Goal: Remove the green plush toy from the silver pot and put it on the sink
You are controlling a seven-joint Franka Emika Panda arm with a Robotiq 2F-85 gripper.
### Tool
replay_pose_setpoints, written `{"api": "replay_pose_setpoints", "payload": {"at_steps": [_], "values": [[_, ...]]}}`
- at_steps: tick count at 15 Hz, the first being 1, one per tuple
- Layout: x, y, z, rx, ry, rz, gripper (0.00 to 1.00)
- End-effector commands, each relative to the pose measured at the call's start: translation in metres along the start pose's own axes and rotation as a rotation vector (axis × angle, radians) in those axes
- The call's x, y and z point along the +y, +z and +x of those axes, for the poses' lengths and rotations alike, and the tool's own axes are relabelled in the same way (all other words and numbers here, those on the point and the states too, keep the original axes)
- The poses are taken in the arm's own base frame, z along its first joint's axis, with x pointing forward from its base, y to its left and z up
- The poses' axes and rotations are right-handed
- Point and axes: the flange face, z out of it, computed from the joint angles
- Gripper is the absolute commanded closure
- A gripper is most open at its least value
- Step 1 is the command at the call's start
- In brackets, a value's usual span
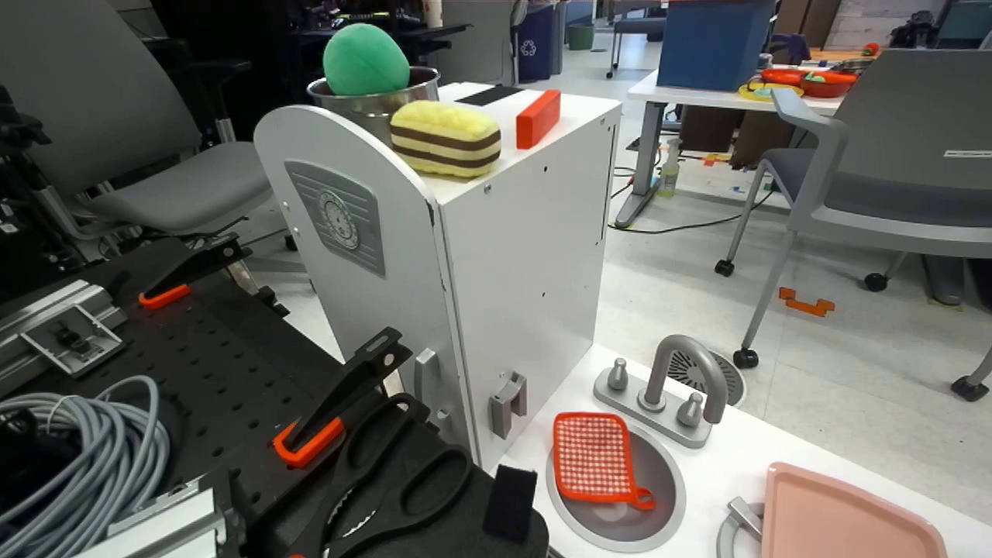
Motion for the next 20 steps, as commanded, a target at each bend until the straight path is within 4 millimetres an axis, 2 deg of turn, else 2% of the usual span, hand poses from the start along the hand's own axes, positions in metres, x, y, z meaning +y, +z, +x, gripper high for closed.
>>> {"api": "replay_pose_setpoints", "payload": {"at_steps": [1, 5, 15, 20], "values": [[-0.001, 0.009, 0.016, -0.012, -0.004, -0.007, 0.0], [-0.001, 0.016, 0.021, -0.027, -0.006, -0.025, 0.0], [0.024, 0.029, 0.02, -0.077, -0.048, -0.103, 0.0], [0.026, 0.052, 0.026, -0.105, -0.027, -0.11, 0.0]]}}
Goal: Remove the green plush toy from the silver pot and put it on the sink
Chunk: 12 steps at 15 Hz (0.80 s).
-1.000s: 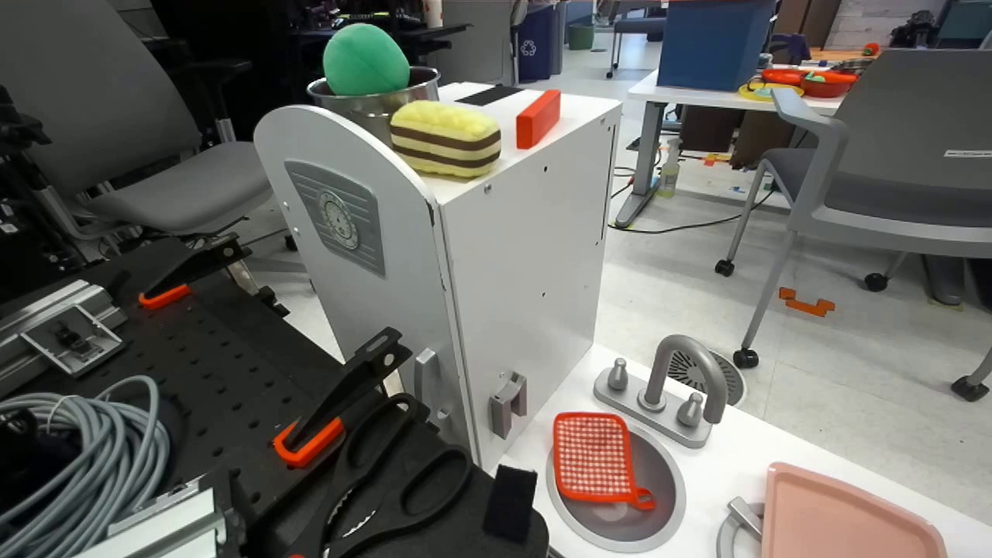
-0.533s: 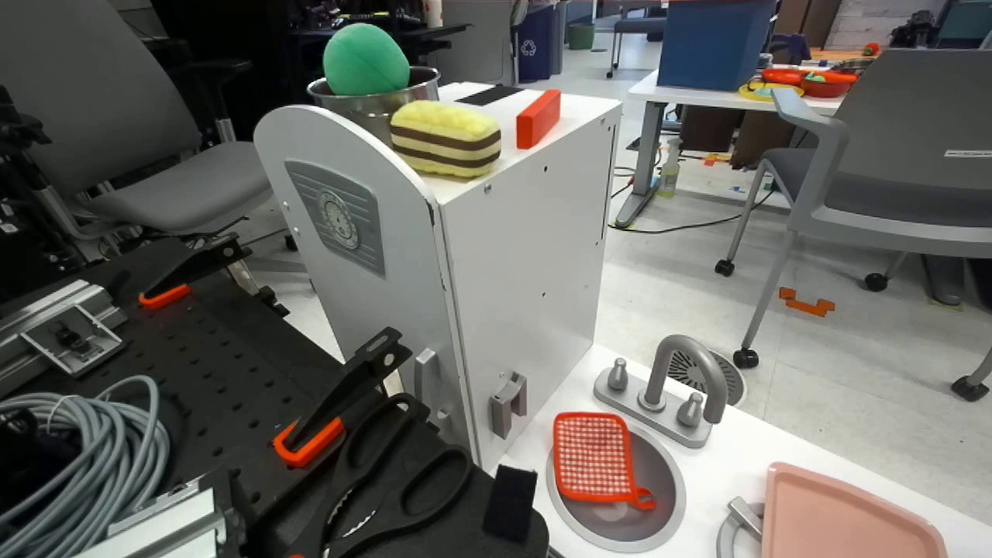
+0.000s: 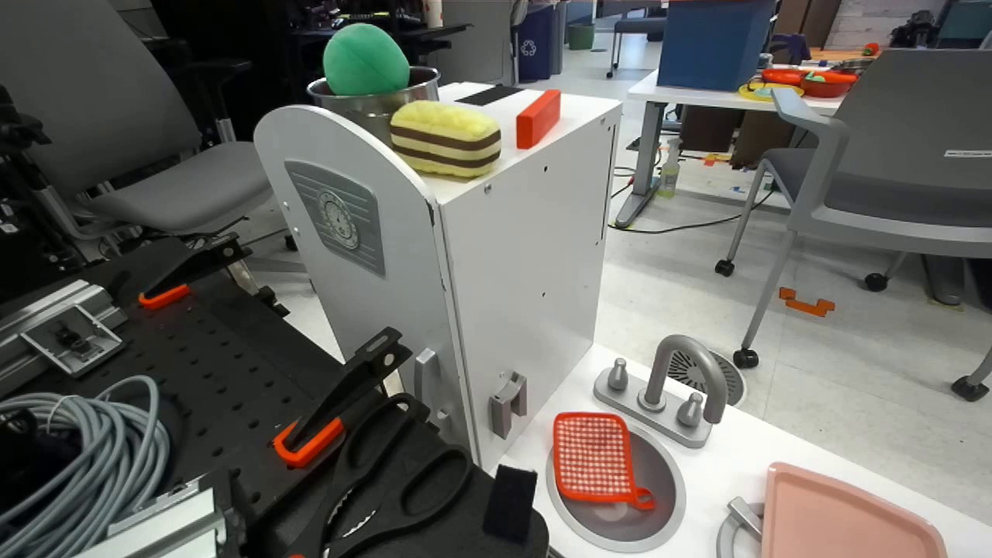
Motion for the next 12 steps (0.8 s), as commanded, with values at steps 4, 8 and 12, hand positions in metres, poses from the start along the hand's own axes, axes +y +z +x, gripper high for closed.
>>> {"api": "replay_pose_setpoints", "payload": {"at_steps": [4, 8, 12], "values": [[-0.004, 0.022, 0.015, -0.039, -0.006, -0.039, 0.0], [-0.009, 0.028, 0.023, -0.039, 0.012, -0.051, 0.0], [-0.017, 0.027, 0.033, 0.014, 0.031, -0.048, 0.0]]}}
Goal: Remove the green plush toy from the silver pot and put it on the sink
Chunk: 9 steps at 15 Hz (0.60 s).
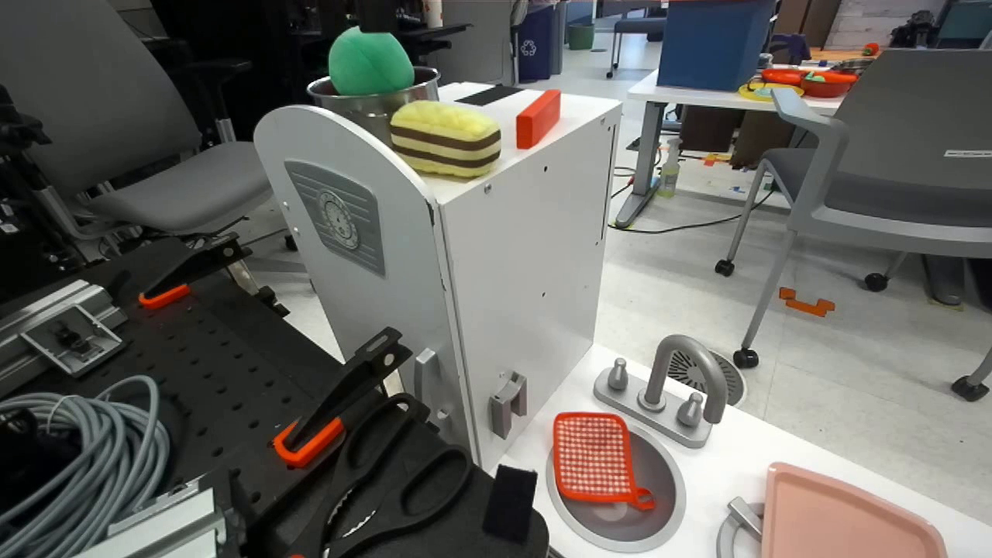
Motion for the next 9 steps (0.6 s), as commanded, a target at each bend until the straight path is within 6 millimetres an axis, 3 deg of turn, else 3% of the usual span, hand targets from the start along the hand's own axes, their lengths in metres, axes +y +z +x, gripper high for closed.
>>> {"api": "replay_pose_setpoints", "payload": {"at_steps": [1, 9], "values": [[-0.011, -0.005, 0.012, 0.058, 0.015, -0.007, 0.0], [-0.026, 0.002, 0.016, 0.082, 0.023, 0.024, 0.0]]}}
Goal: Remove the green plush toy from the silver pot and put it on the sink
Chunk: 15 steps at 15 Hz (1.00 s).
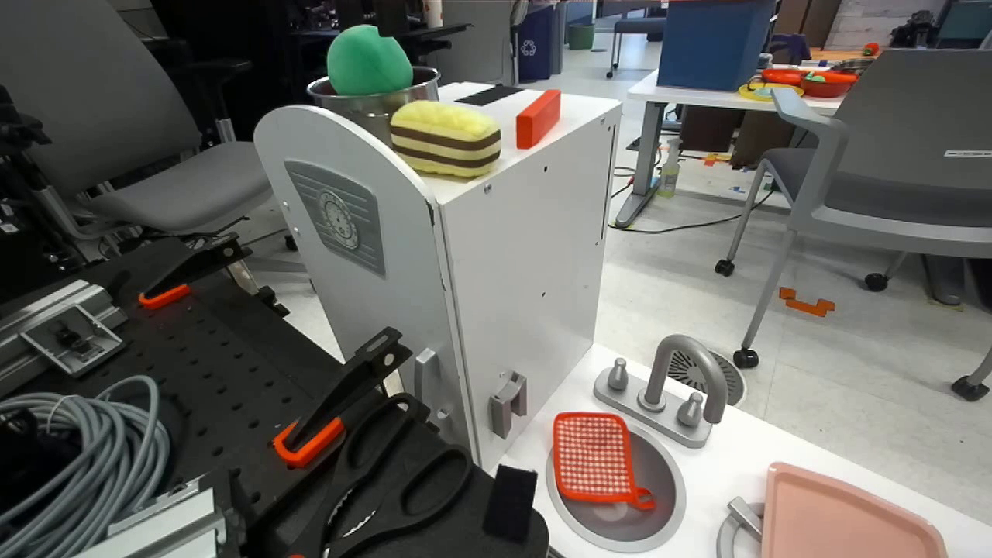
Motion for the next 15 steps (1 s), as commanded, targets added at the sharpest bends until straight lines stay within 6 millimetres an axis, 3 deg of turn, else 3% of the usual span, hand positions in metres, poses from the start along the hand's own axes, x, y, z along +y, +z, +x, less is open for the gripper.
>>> {"api": "replay_pose_setpoints", "payload": {"at_steps": [1, 4, 5, 15], "values": [[-0.0088, 0.002, 0.0047, 0.017, 0.007, 0.007, 0.0], [-0.01, 0.0043, 0.0037, 0.016, 0.001, 0.009, 0.0], [-0.0101, 0.0046, 0.0033, 0.016, -0.004, 0.009, 0.22], [-0.0114, -0.0023, 0.002, 0.032, -0.009, 0.025, 0.93]]}}
